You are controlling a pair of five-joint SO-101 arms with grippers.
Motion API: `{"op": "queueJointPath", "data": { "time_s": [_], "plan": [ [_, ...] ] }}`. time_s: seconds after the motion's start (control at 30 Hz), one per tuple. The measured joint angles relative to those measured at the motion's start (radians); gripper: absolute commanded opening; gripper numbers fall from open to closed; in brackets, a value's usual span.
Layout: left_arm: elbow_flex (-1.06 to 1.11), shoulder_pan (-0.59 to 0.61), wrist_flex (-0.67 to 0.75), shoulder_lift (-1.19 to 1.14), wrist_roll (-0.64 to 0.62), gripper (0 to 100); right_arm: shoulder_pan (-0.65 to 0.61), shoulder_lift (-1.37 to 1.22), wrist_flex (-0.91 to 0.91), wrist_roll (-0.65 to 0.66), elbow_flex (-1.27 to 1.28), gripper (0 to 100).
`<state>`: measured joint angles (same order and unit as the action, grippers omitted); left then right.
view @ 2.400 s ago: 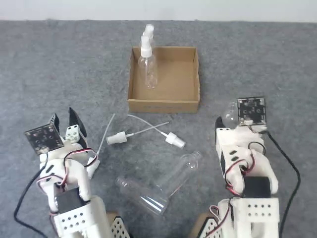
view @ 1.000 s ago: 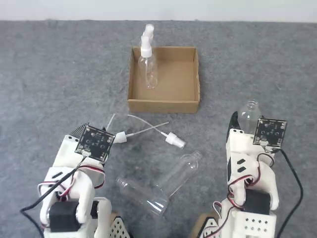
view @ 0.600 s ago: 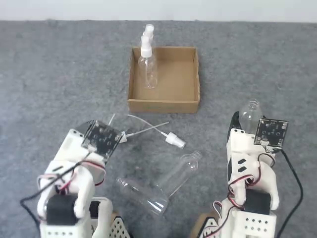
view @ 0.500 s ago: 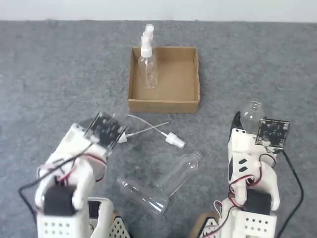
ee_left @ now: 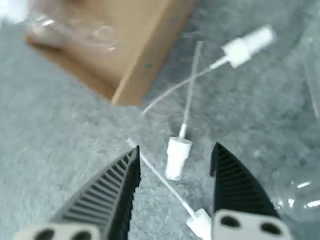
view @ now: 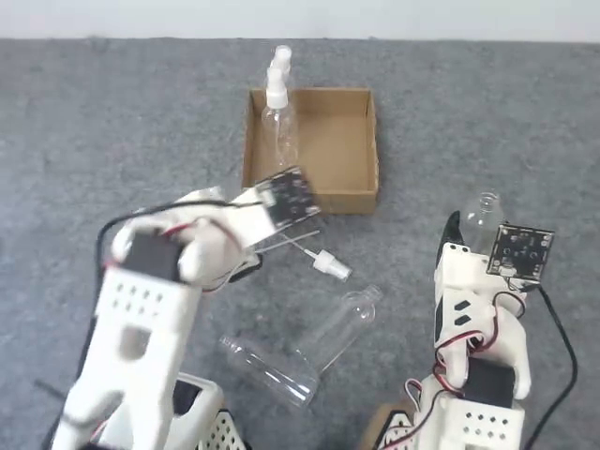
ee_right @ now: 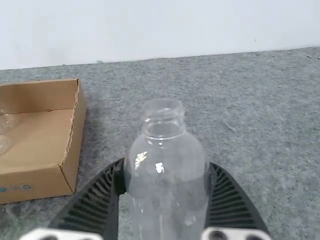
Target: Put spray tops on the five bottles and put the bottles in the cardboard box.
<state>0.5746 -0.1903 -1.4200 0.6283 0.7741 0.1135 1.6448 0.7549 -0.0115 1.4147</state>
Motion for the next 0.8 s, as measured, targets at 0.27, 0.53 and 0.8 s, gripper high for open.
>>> {"op": "queueJointPath", "data": {
  "time_s": [0.27, 0.53, 0.8],
  "plan": [
    [-0.121, -0.133, 0.0, -0.276, 0.069, 21, 0.057, 0.0, -0.006, -0.002, 0.0, 9.9],
    [-0.218, -0.216, 0.0, -0.509, 0.169, 21, 0.061, 0.0, -0.009, -0.002, 0.0, 9.9],
    [-0.333, -0.281, 0.0, -0.703, 0.175, 21, 0.063, 0.0, -0.009, -0.002, 0.0, 9.9]
  ]
}}
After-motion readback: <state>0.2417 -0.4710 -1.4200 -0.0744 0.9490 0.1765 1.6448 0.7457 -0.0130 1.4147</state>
